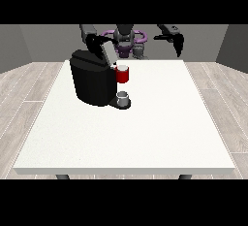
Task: Insert the coffee pod into the coffee machine and close the lid
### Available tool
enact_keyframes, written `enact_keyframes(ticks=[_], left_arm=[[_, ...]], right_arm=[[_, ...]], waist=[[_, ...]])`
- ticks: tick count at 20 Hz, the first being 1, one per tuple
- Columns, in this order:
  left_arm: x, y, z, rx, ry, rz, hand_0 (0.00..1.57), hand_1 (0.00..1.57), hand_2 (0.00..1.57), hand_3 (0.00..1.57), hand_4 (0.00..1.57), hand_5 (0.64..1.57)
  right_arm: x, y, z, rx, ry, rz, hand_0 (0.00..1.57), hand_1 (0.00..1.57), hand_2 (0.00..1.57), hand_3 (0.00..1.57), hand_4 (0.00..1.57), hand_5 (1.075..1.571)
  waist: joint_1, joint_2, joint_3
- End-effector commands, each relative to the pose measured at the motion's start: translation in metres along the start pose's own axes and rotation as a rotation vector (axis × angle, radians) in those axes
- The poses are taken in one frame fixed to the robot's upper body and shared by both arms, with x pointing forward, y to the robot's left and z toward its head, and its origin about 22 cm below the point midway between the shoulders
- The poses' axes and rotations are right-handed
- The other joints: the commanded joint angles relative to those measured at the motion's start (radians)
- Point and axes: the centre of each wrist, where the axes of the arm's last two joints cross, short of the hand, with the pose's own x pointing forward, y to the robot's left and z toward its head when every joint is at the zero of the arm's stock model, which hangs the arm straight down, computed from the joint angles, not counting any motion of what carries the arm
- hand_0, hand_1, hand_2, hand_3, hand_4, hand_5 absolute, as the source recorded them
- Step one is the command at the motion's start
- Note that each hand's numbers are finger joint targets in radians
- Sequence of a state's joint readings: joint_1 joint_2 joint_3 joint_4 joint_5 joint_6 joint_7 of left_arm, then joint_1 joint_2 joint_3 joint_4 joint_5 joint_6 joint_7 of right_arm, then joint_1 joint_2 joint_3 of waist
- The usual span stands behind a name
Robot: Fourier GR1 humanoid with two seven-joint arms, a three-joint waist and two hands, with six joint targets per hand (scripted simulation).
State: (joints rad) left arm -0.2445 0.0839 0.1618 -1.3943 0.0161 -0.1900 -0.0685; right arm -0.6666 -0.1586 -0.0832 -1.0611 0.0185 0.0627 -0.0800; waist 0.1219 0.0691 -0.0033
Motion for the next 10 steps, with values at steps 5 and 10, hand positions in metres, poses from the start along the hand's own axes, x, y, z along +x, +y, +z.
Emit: enact_keyframes(ticks=[5, 10], left_arm=[[-0.016, 0.014, 0.007, 0.032, 0.041, 0.000, 0.00, 0.00, 0.00, 0.00, 0.19, 1.571], [-0.006, 0.023, -0.005, 0.028, 0.008, -0.009, 0.00, 0.00, 0.00, 0.00, 0.14, 1.571]], right_arm=[[0.010, 0.024, -0.011, 0.059, 0.012, 0.030, 0.00, 0.00, 0.00, 0.00, 0.15, 1.571], [0.028, 0.042, -0.020, 0.117, -0.014, 0.097, 0.00, 0.00, 0.00, 0.00, 0.21, 1.571]], waist=[[0.000, -0.004, 0.0032], [-0.002, -0.005, 0.0030]])
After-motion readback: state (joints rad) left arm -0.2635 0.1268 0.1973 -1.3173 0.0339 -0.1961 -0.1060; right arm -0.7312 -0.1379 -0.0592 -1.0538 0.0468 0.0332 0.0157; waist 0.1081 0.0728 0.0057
